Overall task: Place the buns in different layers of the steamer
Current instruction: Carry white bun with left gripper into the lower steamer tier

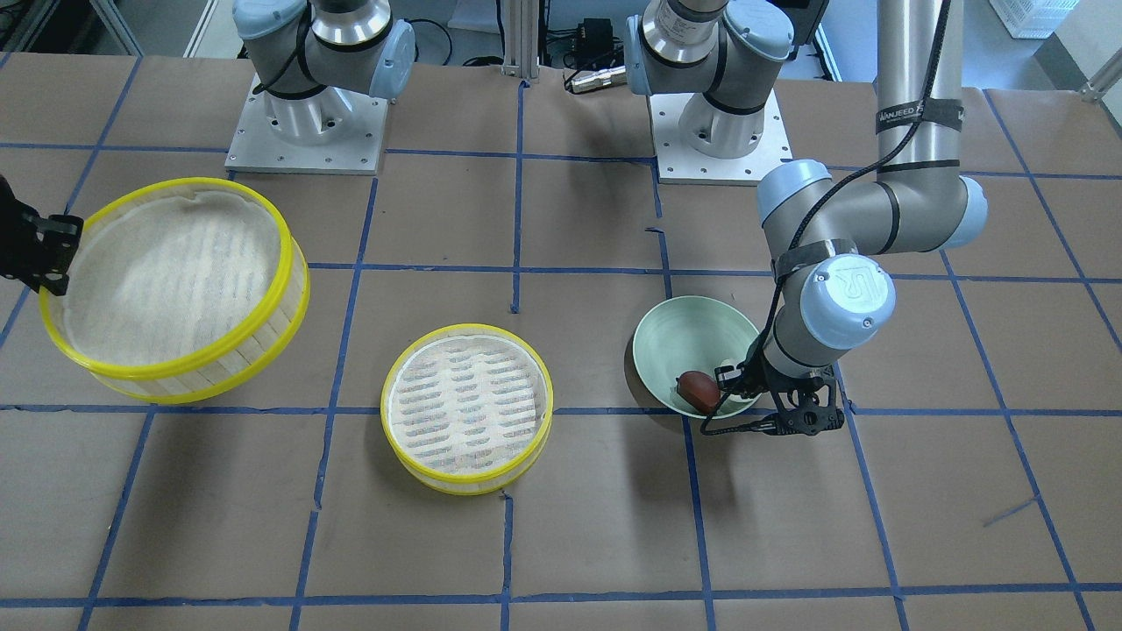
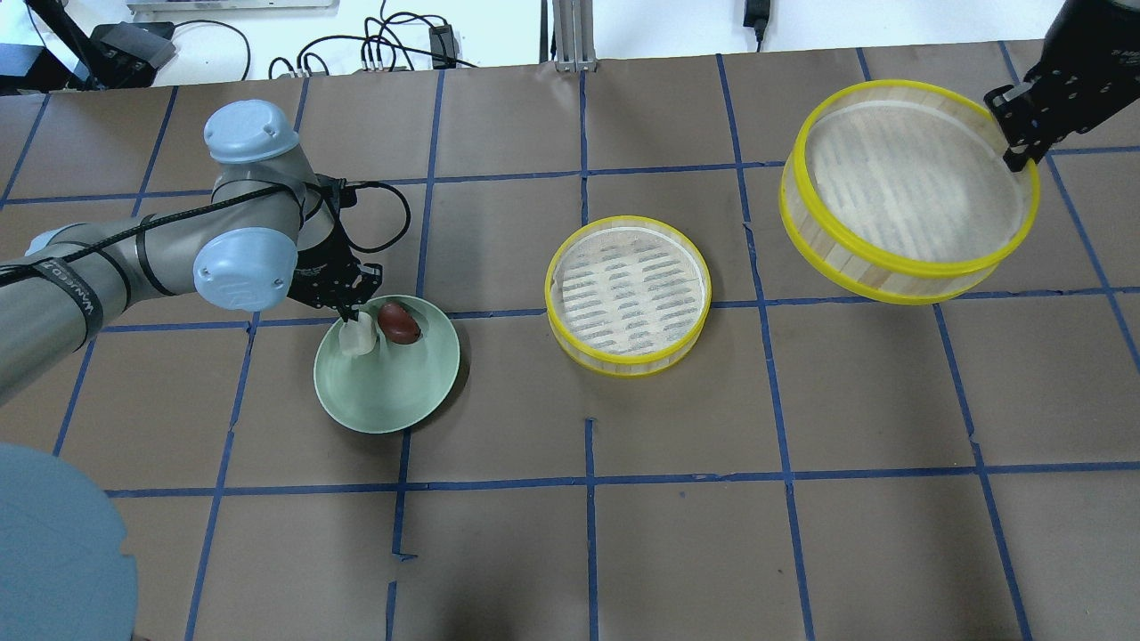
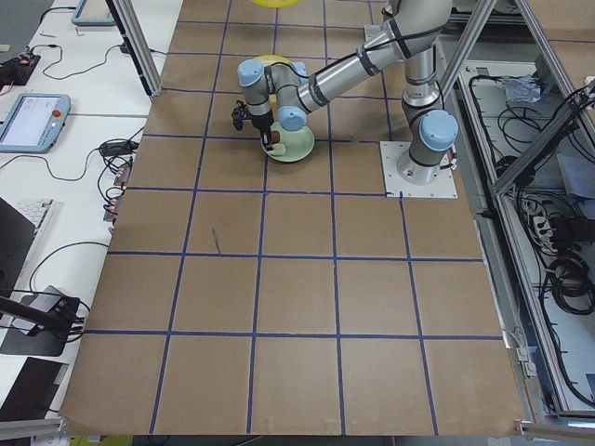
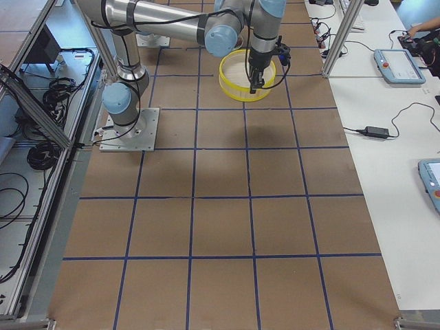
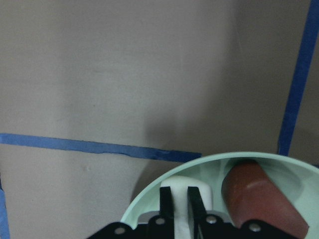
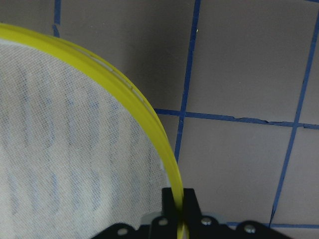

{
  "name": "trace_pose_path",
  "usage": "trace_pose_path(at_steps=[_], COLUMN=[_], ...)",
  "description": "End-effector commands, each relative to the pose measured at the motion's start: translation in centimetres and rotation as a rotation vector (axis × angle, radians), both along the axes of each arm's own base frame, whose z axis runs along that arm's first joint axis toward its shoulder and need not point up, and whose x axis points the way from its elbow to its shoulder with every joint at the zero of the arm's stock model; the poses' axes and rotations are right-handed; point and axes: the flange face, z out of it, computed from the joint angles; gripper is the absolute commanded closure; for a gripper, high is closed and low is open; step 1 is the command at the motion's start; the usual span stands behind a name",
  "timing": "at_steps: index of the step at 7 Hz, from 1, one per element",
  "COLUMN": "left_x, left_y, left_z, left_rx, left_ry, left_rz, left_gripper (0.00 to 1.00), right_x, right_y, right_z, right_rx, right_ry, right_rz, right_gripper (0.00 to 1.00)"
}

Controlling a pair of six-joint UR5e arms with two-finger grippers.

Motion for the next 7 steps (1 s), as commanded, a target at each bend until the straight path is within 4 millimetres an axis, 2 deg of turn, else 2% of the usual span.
trace_pose_path(at_steps=[1, 2, 4, 5, 6, 7], left_x=[-0.1, 0.0, -0.4, -1.6, -4.8, -8.8], left_y=[-0.5, -1.0, 0.1, 0.1, 0.1, 0.9], left_z=[0.9, 3.7, 11.7, 14.2, 15.2, 15.0], left_rx=[-0.028, -0.09, -0.108, -0.117, -0.124, -0.123], left_ry=[0.003, -0.006, -0.005, 0.0, 0.045, 0.053], left_rz=[0.005, 0.001, 0.001, 0.004, 0.053, 0.087], left_gripper=[1.0, 1.0, 1.0, 1.0, 1.0, 0.99], right_x=[0.0, 0.0, 0.1, 0.2, 0.3, 0.3], right_y=[0.6, 0.6, 0.6, 0.6, 0.6, 0.6], right_z=[0.8, 0.2, 0.2, 0.2, 0.1, 0.2], right_rx=[-0.009, 0.001, 0.001, -0.002, -0.002, -0.004], right_ry=[0.009, 0.006, -0.002, -0.004, -0.009, -0.01], right_rz=[0.008, 0.012, 0.008, 0.007, 0.007, 0.007], right_gripper=[0.93, 0.93, 0.93, 0.93, 0.93, 0.93])
